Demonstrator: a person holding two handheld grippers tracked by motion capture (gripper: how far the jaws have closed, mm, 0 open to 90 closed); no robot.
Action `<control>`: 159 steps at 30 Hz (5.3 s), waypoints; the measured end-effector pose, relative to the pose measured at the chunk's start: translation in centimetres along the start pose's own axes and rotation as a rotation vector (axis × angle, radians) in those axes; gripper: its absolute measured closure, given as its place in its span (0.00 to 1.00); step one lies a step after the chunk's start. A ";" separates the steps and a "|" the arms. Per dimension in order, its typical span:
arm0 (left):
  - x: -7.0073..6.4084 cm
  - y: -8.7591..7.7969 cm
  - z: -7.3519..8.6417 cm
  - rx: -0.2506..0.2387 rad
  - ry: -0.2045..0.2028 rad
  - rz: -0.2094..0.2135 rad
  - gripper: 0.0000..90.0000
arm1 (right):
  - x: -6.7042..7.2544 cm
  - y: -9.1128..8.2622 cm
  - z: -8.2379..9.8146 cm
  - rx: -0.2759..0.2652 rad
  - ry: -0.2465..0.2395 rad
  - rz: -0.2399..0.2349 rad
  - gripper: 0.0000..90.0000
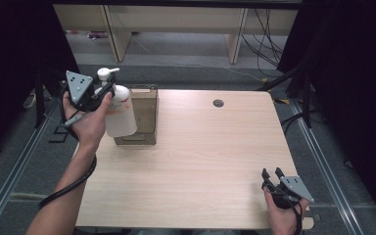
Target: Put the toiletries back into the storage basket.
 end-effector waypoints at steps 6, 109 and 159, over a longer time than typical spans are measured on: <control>-0.2 0.5 0.0 0.001 -0.001 0.009 0.66 | -0.1 0.0 0.0 0.001 -0.008 0.009 0.55; -0.2 2.1 6.9 0.122 0.007 0.026 0.66 | 0.0 -0.2 0.1 0.022 -0.014 0.012 0.55; 0.3 1.8 9.4 0.160 -0.019 0.013 0.66 | 0.1 0.0 0.0 0.003 -0.019 0.004 0.55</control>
Point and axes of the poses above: each handheld gripper's, and its own axes: y roughly forward along the jaws, z roughly out of its underside, x roughly to its left, the point moved 10 cm from there along y, roughly forward along the jaws, and after that the axes turned 7 degrees about -x, right-handed, at the moved point
